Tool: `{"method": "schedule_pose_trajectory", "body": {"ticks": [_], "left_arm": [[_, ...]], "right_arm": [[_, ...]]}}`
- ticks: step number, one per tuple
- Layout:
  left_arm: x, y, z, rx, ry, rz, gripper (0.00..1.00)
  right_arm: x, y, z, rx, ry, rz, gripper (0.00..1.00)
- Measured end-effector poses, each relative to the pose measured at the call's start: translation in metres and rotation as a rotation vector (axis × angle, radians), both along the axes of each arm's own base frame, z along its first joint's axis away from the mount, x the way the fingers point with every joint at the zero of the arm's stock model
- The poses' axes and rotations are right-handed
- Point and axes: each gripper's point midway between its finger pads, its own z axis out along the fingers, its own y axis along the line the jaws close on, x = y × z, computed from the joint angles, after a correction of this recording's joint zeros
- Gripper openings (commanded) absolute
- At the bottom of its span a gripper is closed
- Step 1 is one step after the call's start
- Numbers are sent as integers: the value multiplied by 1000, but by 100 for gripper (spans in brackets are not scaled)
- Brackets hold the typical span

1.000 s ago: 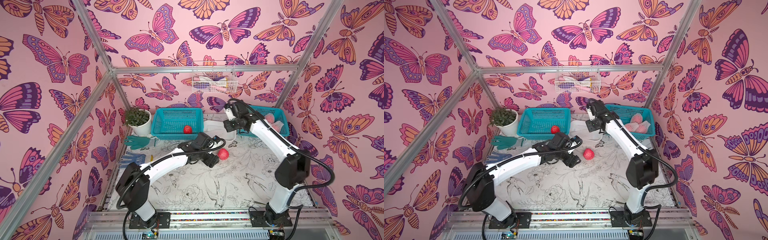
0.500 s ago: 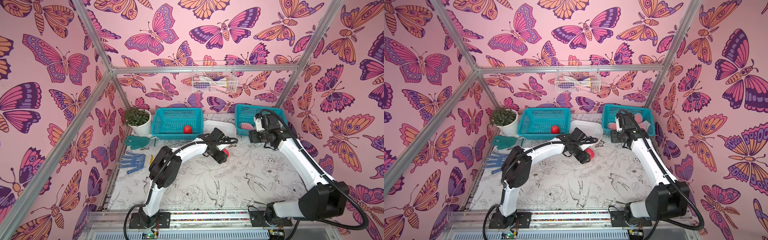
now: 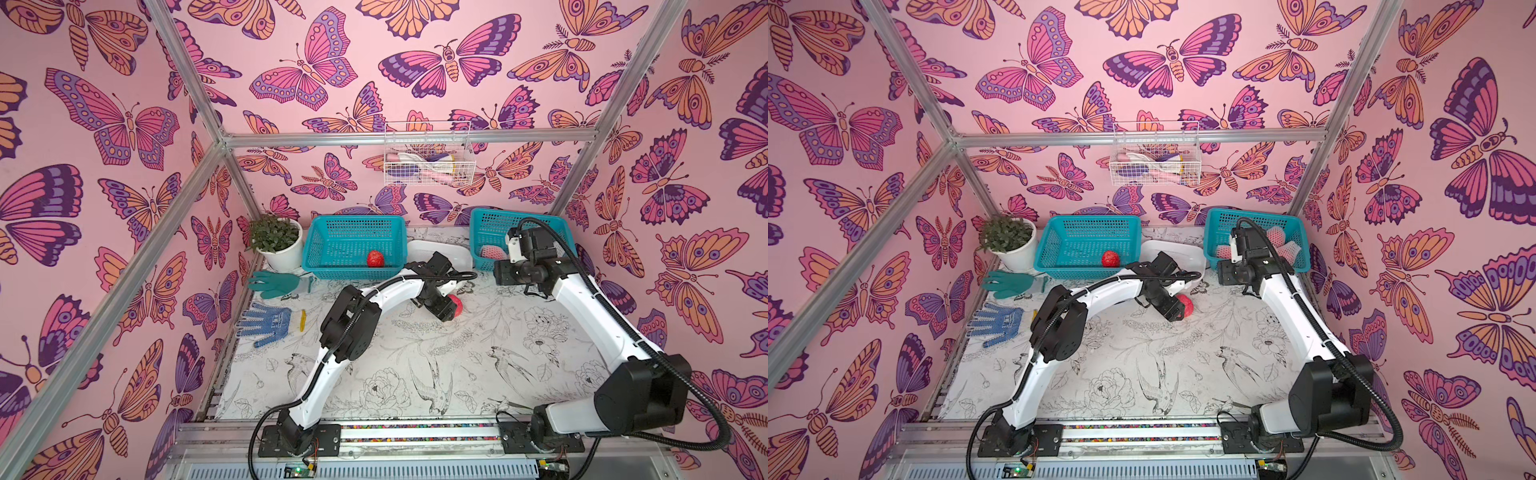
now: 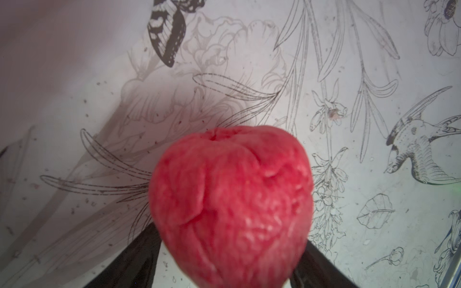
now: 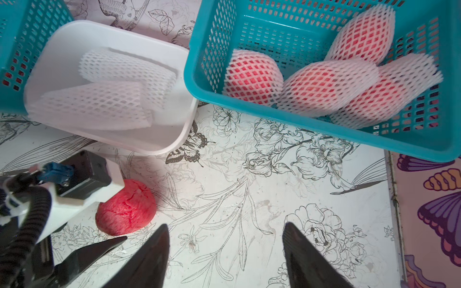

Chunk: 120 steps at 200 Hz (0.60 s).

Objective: Remove foam nets from apples
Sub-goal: Pick up the apple from the center of the board.

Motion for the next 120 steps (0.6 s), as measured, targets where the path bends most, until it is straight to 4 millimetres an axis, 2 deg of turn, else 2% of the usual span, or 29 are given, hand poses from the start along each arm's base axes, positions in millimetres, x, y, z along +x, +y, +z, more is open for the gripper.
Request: {"method": "schedule_pose_trajectory", "body": {"ticks": [36,69,95,120], "left_arm": [[6,-11,6,-36,0,-6,79],[6,-13,4,-56,21,-10,80],[7,-14,-3,-61,38,-9,79],[6,-15,-4,-66,47,-9,74]], "right_arm": [[4,5,-8,17,17,11,74],[8,8,-15,29,36,23,75],[11,10,-12,37,29,27,75],[13,11,-10,42,20,31,75]]}}
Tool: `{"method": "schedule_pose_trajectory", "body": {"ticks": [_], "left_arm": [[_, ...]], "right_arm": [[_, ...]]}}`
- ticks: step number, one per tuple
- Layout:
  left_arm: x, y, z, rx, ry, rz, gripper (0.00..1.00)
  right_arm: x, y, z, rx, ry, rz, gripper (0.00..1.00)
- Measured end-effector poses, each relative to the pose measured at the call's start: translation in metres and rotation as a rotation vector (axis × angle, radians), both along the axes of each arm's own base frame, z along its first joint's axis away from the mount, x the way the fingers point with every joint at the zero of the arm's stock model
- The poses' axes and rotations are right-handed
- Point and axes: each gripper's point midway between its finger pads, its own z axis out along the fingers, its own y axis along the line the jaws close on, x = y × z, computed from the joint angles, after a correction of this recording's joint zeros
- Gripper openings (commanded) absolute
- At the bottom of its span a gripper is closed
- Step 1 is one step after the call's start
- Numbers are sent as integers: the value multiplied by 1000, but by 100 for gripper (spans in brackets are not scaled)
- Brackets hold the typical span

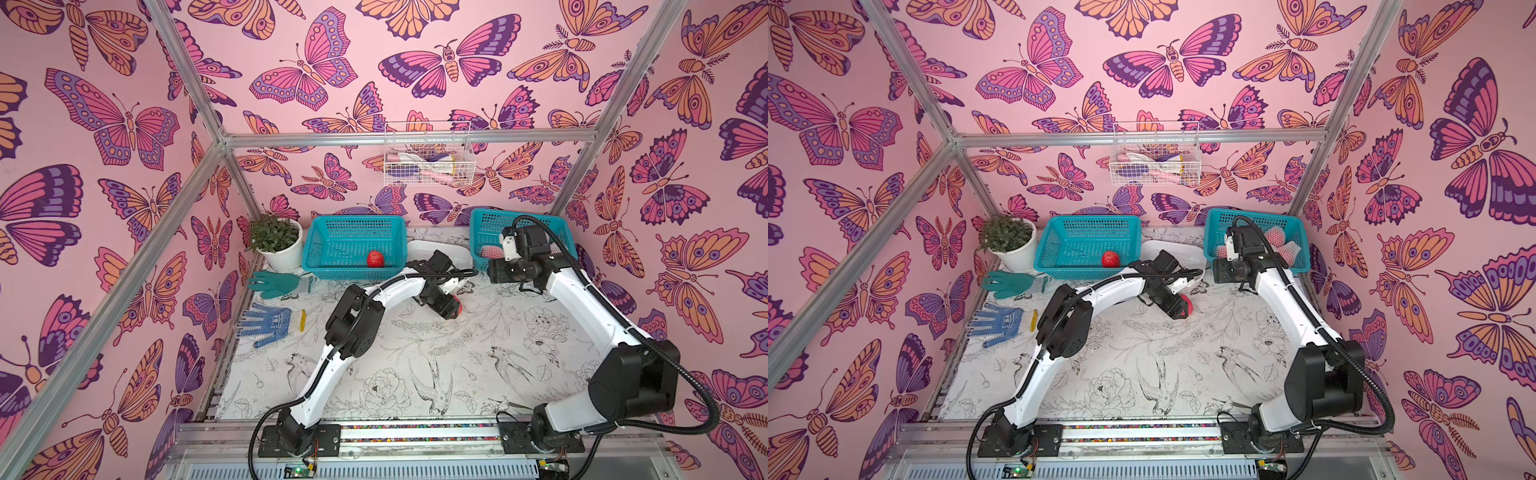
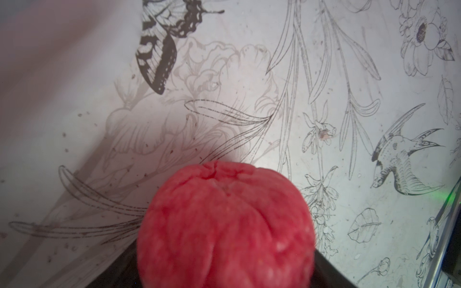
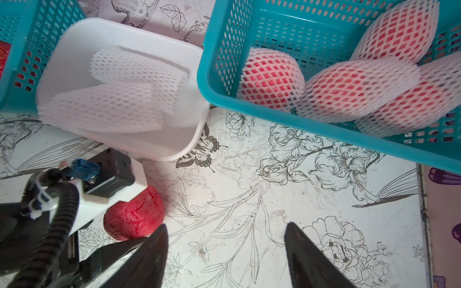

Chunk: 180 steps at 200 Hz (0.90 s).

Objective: Remove foam nets from apples
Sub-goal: Pick up the apple from the center of the board.

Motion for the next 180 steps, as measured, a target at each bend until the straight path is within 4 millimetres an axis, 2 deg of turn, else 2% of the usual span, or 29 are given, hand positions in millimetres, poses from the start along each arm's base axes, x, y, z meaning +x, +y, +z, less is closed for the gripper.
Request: {"method": "schedule_pose_trajectory", "body": {"ticks": [62,84,140,160,180], "left_arm": [[1,-6,3,-34,-3,-7,61],[0,-7,0,-51,-3,-12,59],[-14,9,3,-47,3,-4,55],[-25,21,19,-49,-1,5,54],[-32,37,52,-83,-38,28,54]], "right_arm": [[2,3,2,15,-9,10,74],[2,5,2,22,-10,14,74],[0,5,11,36,-39,14,74],[-3,5,16,38,-55,14,74],[-5,5,21,42,-73,12,73]]}}
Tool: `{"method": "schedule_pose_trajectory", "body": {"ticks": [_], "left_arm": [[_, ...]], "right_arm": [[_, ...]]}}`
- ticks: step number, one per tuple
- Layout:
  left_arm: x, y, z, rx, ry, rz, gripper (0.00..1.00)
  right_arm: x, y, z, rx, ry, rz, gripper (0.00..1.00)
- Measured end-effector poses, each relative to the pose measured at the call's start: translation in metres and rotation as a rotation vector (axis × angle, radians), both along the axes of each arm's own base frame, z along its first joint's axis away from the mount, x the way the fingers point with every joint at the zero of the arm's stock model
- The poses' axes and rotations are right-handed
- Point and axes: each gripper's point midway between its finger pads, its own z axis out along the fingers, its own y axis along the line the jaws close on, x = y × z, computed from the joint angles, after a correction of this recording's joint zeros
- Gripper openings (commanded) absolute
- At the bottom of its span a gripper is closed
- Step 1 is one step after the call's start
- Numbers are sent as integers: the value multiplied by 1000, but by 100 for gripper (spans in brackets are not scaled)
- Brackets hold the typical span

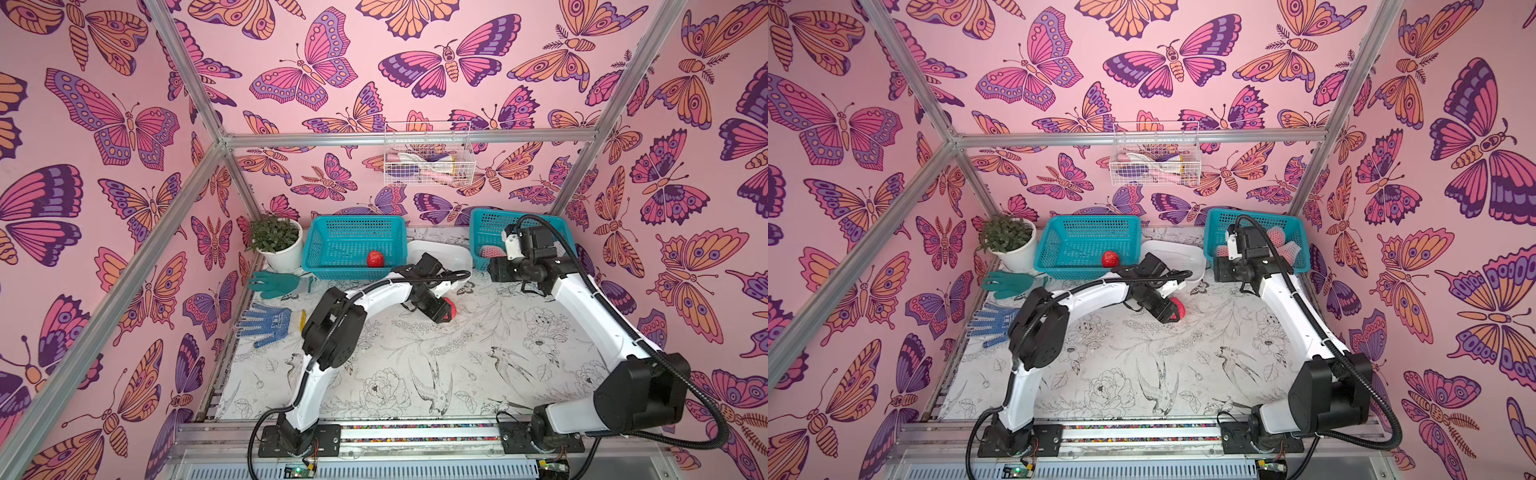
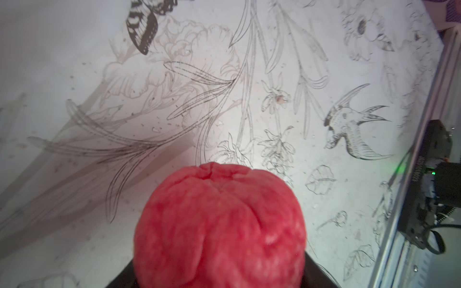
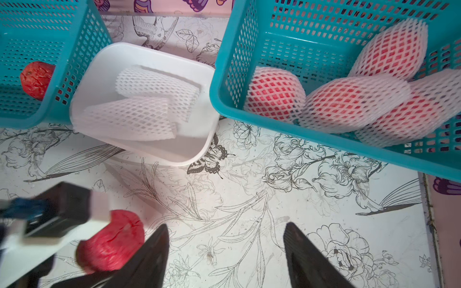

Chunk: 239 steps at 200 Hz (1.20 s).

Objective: Remove foam nets from apples
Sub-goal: Pick up the apple from the center of the board, then place the apple in the basket.

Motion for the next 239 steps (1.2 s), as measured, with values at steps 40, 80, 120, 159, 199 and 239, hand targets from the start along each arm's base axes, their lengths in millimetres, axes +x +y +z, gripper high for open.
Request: {"method": "schedule_pose_trajectory", "body": {"ticks": [40,80,120,159,199,239], "left_arm": [[38,56,81,-106,-128,162,57],[114,147,91,-97,-159,453,60],[174,201,64,-49,-133,641,60],[205,229,29,-17,-73,753,61],[214,258,4,42,-26,822,61],[220,264,-10,106,-7,817,62]], "right_arm": [[0,0,0,5,-7,-3,73],[2,0,1,6,-13,-4,73],[6,1,-11,2,15,-4,73],[12,1,-27,-11,56,-8,73],[24,-6,-22,-47,38,-34,73],[51,-13,-24,-79,54,-58,73]]}}
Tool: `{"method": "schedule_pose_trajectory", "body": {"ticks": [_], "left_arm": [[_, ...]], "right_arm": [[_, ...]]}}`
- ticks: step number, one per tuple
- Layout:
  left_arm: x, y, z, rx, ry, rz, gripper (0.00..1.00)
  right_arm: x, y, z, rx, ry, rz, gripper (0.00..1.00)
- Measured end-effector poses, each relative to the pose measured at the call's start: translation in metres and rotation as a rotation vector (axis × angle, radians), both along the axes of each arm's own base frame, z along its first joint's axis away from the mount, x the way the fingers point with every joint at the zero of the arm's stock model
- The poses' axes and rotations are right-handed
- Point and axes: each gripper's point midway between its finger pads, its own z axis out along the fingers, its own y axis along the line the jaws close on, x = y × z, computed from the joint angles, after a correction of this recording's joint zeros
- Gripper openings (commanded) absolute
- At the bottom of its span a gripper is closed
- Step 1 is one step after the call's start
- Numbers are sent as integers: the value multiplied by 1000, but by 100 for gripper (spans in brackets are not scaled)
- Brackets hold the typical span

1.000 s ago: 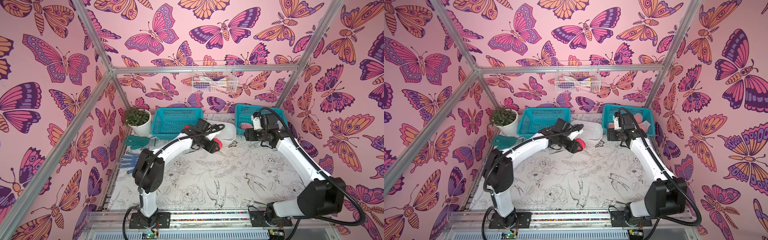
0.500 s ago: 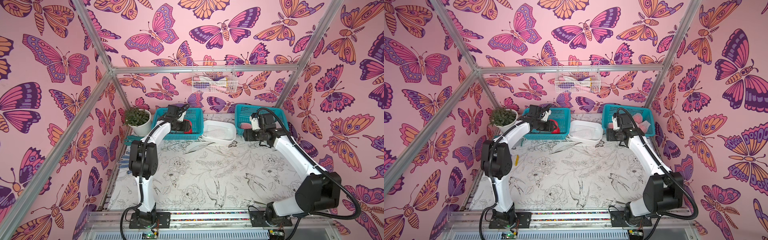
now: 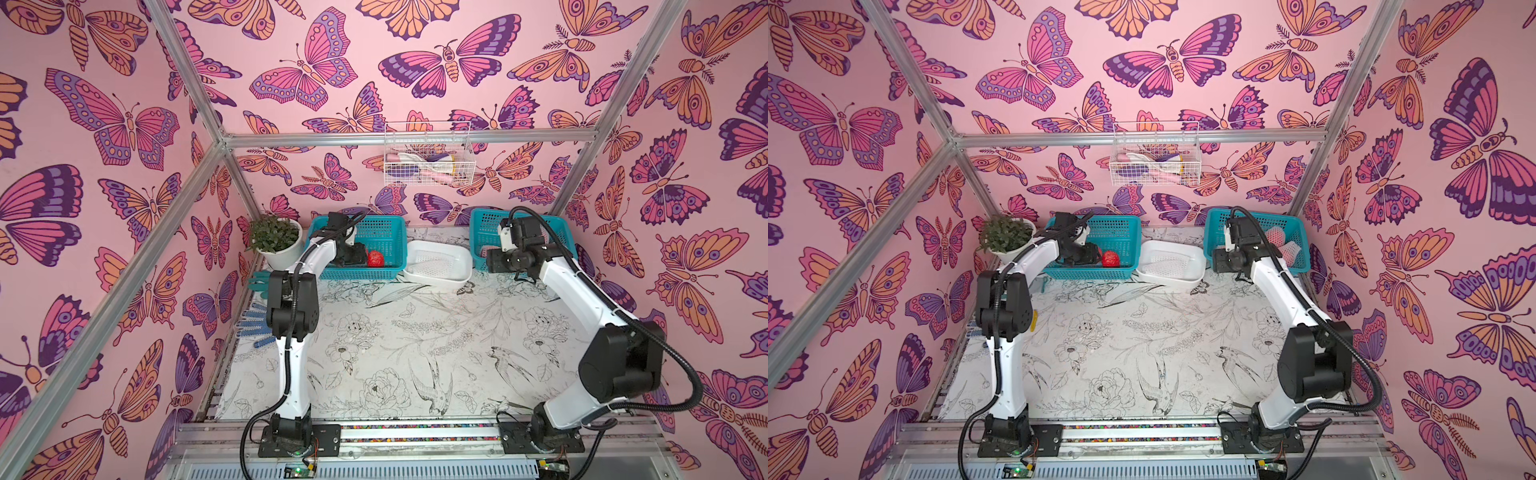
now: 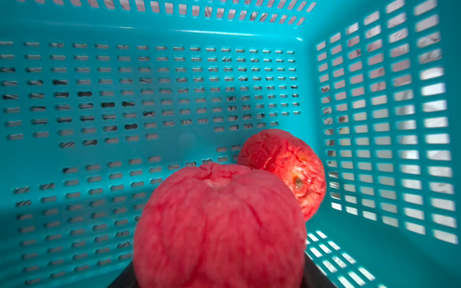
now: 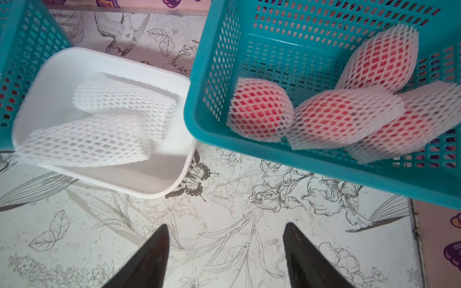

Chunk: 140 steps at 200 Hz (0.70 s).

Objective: Remove foam nets from apples
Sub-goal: Place the apple in the basket.

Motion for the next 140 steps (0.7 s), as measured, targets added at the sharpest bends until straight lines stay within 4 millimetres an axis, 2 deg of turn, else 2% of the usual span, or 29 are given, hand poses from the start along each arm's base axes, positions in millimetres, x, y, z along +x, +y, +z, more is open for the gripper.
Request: {"method": "schedule_pose_trajectory", "body": {"ticks": [29,64,108,127,136,140], "left_arm": [[1,3,-14,41,43,-13,67],[-9,7,-22,66,91,-23,73],[-10,7,-19,67,99,-28,77],[-11,7,-19,70,104,-25,83],[-12,8,-20,74,108,-20,99],[-12,9,-20,78,108,-20,100]], "right_arm": [[29,-9,-12,-37,46,-19,73],[55,-6,-29,-53,106,3,73],[68,2,-35,-24,156,53,73],[67,3,-38,3,178,62,73],[64,1,-40,12,194,61,73],[64,0,-41,14,198,60,73]]}}
